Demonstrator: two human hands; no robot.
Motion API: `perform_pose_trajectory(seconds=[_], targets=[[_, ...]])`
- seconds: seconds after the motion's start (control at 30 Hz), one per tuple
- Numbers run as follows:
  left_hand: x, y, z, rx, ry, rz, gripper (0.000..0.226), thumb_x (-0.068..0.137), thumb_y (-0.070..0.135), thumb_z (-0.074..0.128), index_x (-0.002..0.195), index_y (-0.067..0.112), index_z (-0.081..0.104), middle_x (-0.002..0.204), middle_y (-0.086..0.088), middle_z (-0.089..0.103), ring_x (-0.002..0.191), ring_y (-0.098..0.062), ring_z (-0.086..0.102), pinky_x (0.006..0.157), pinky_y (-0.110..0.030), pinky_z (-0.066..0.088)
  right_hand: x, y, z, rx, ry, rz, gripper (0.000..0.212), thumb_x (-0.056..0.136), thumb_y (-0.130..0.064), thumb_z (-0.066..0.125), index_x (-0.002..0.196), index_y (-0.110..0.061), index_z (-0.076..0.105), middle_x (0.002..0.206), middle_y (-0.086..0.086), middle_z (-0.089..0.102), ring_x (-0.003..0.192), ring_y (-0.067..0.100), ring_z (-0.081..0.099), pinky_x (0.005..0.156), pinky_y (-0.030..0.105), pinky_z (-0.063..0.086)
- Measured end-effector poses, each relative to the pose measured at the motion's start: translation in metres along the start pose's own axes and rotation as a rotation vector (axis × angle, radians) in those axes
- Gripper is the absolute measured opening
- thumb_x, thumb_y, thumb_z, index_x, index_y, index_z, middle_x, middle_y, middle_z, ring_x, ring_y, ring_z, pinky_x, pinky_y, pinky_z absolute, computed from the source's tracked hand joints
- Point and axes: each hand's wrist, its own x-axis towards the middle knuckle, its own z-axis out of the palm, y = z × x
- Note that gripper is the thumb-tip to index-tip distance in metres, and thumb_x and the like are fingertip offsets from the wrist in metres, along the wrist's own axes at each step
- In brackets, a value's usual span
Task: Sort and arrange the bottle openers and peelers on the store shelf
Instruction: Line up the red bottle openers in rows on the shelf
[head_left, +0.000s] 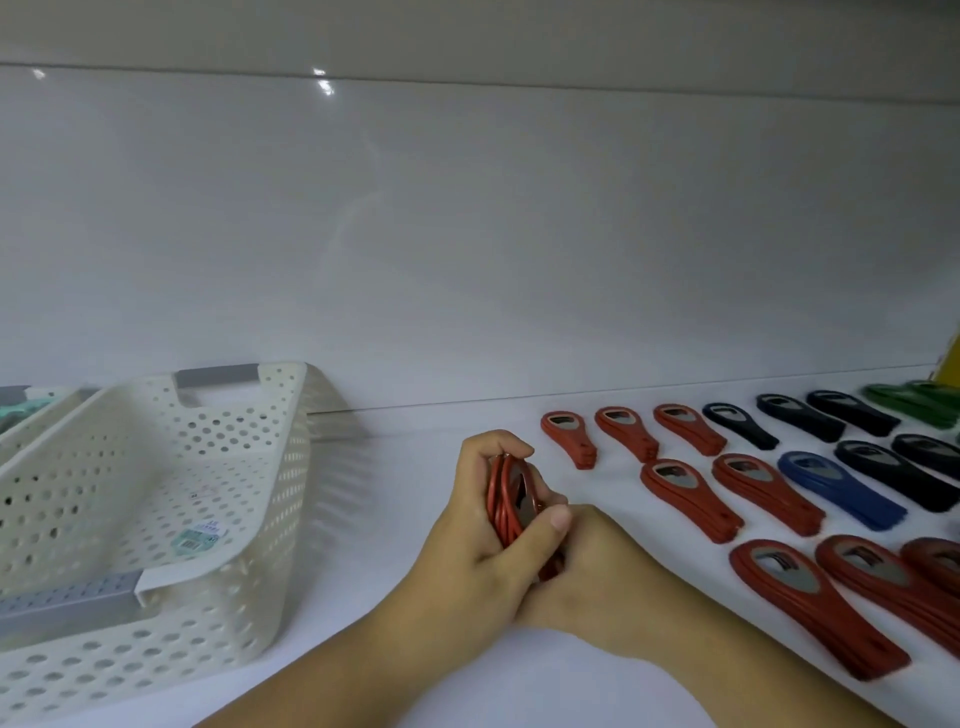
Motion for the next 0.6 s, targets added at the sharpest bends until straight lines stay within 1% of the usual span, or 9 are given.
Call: perform_pose_trajectory(seconds=[0.07,0.1,0.13,0.2,0.27,0.33,0.43,0.5,0.6], targets=[[-0.001,-0.001,0.000,0.011,-0.035,-0.004,0.037,0.079,0.028,0.064,0.103,0.044,0.042,0.100,-0.002,0.055,0.098,-0.028,0.060,0.066,-0.038,0.058,-0.001,0.001,-0.003,0.007,-0.032,0.001,0.019,0.065,-0.009,0.064,0.063,-0.028,0.066,0.069,-0.019,0.063,0.070,-0.001,0.063,0.062,0.018,0.049],[-0.001,-0.002,-0.001,0.013,-0.054,-0.010,0.041,0.078,0.024,0.067,0.103,0.045,0.042,0.103,0.002,0.055,0.101,-0.024,0.060,0.064,-0.033,0.056,-0.002,0.001,-0.005,0.014,-0.046,0.017,0.017,0.065,-0.010,0.064,0.058,-0.025,0.064,0.062,-0.019,0.061,0.064,0.000,0.061,0.060,0.017,0.048],[-0.001,-0.003,-0.001,0.009,-0.073,-0.012,0.045,0.077,0.022,0.069,0.104,0.046,0.043,0.107,0.005,0.054,0.104,-0.019,0.059,0.069,-0.031,0.056,-0.003,0.001,-0.007,0.003,-0.056,0.033,0.013,0.063,-0.014,0.065,0.056,-0.024,0.061,0.058,-0.019,0.059,0.058,0.000,0.058,0.057,0.016,0.045],[-0.002,-0.005,-0.003,0.005,-0.114,-0.009,0.053,0.072,0.025,0.071,0.108,0.051,0.042,0.115,0.012,0.052,0.114,-0.010,0.054,0.086,-0.027,0.052,-0.004,0.003,-0.014,-0.087,-0.055,0.042,0.010,0.061,-0.028,0.066,0.059,-0.021,0.060,0.057,-0.015,0.054,0.056,0.004,0.050,0.055,0.020,0.040],[-0.001,-0.006,-0.006,0.044,-0.161,-0.017,0.063,0.073,0.026,0.069,0.118,0.056,0.038,0.122,0.020,0.049,0.121,-0.004,0.049,0.095,-0.023,0.046,-0.002,0.006,-0.023,-0.182,-0.055,0.016,0.013,0.067,-0.029,0.065,0.072,-0.017,0.063,0.067,-0.006,0.058,0.064,0.011,0.053,0.061,0.032,0.046],[0.000,-0.008,-0.008,0.077,-0.214,-0.035,0.071,0.075,0.018,0.071,0.124,0.057,0.039,0.124,0.025,0.052,0.125,-0.003,0.048,0.100,-0.024,0.044,-0.002,0.008,-0.028,-0.248,-0.043,0.007,0.017,0.070,-0.028,0.065,0.084,-0.019,0.065,0.077,-0.002,0.066,0.071,0.017,0.061,0.070,0.039,0.053],[0.001,-0.010,-0.009,0.070,-0.175,-0.065,0.069,0.064,0.021,0.078,0.118,0.054,0.051,0.121,0.019,0.060,0.119,-0.005,0.055,0.096,-0.025,0.048,-0.003,0.010,-0.029,-0.272,-0.025,-0.003,0.019,0.068,-0.031,0.071,0.084,-0.024,0.065,0.075,-0.006,0.067,0.069,0.011,0.062,0.068,0.034,0.054],[0.002,-0.012,-0.009,0.103,-0.112,-0.040,0.063,0.056,0.028,0.080,0.110,0.052,0.058,0.116,0.017,0.064,0.110,-0.005,0.061,0.088,-0.022,0.051,-0.003,0.011,-0.026,-0.272,-0.031,-0.013,0.024,0.069,-0.030,0.079,0.088,-0.024,0.065,0.081,-0.003,0.069,0.074,0.015,0.066,0.072,0.038,0.057],[0.002,-0.012,-0.008,0.138,-0.057,-0.011,0.061,0.050,0.032,0.083,0.104,0.050,0.062,0.112,0.017,0.066,0.104,-0.004,0.064,0.082,-0.017,0.051,-0.004,0.012,-0.023,-0.292,0.005,-0.052,0.022,0.066,-0.032,0.083,0.070,-0.030,0.061,0.066,-0.006,0.060,0.061,0.008,0.056,0.060,0.032,0.048]])
